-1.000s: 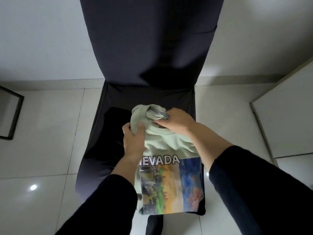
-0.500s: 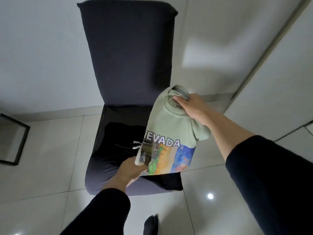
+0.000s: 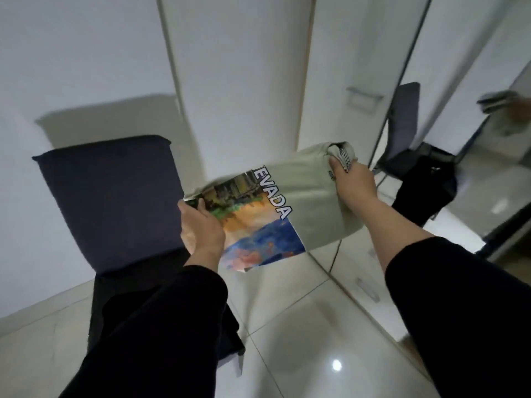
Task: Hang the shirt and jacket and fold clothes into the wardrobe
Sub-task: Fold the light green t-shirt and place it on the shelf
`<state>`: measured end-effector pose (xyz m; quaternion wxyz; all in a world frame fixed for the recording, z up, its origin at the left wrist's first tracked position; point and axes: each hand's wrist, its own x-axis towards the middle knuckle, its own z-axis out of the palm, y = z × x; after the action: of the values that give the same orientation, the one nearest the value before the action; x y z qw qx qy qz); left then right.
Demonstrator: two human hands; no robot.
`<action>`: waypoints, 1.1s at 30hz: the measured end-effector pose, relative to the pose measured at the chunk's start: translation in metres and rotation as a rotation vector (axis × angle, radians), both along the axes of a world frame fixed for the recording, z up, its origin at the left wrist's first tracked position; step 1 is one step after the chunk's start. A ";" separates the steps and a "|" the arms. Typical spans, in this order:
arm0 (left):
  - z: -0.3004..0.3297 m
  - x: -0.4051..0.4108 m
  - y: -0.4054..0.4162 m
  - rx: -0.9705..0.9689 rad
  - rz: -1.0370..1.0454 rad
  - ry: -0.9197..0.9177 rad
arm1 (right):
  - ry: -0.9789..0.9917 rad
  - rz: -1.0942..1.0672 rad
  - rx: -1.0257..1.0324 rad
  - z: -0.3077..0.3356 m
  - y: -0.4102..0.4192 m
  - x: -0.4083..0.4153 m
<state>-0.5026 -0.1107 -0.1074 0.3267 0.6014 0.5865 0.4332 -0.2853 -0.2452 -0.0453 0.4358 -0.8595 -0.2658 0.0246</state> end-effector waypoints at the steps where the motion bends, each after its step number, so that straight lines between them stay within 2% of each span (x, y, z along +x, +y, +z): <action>1: 0.014 0.015 -0.005 0.056 -0.042 0.057 | -0.025 -0.049 0.024 0.009 -0.016 0.009; 7: 0.066 0.109 -0.029 0.294 -0.455 0.110 | -0.077 -0.409 0.107 0.025 -0.115 0.049; 12: 0.070 0.182 -0.067 0.299 -0.734 0.087 | -0.038 -0.670 0.061 0.019 -0.188 0.064; 19: 0.040 0.261 -0.160 0.258 -1.059 0.115 | 0.004 -0.965 0.011 -0.009 -0.300 0.043; 26: 0.007 0.328 -0.284 0.223 -1.304 0.149 | 0.035 -1.211 0.027 -0.049 -0.418 0.051; 33: -0.042 0.418 -0.373 0.224 -1.344 0.256 | 0.129 -1.242 0.041 -0.096 -0.502 0.126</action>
<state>-0.0847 -0.4834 -0.1489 0.3881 0.9109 0.0723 0.1204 -0.1595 -0.7469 -0.1417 0.4003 -0.8420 0.3099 -0.1864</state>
